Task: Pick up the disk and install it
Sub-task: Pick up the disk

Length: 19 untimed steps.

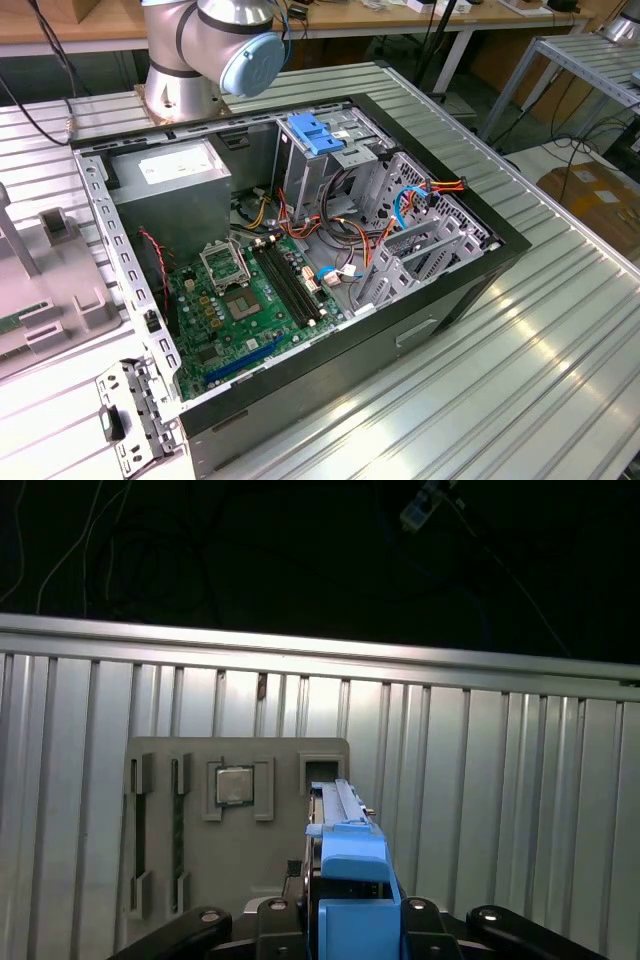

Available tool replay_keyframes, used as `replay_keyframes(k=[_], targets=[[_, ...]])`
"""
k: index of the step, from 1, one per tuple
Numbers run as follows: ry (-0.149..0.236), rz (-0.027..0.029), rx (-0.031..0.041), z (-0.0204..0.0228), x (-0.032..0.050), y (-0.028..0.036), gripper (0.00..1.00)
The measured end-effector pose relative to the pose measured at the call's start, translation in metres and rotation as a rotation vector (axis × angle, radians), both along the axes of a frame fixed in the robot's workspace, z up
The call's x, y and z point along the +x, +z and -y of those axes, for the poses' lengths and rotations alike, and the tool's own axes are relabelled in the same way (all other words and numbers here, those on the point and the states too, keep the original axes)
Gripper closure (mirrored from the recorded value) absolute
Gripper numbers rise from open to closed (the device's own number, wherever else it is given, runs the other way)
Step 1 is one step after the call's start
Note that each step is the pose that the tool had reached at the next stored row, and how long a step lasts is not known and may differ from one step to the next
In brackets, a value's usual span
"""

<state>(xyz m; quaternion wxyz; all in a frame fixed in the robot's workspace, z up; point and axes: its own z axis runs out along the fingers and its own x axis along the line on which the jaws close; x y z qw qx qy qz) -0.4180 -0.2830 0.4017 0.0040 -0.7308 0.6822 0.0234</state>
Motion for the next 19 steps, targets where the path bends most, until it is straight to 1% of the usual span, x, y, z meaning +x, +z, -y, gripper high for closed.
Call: replay_keyframes(k=[6,19], targets=[[0.0,0.0,0.0,-0.0001,0.0,0.0059,0.63],[0.0,0.0001,0.0,-0.0004,0.0,0.0151,0.63]])
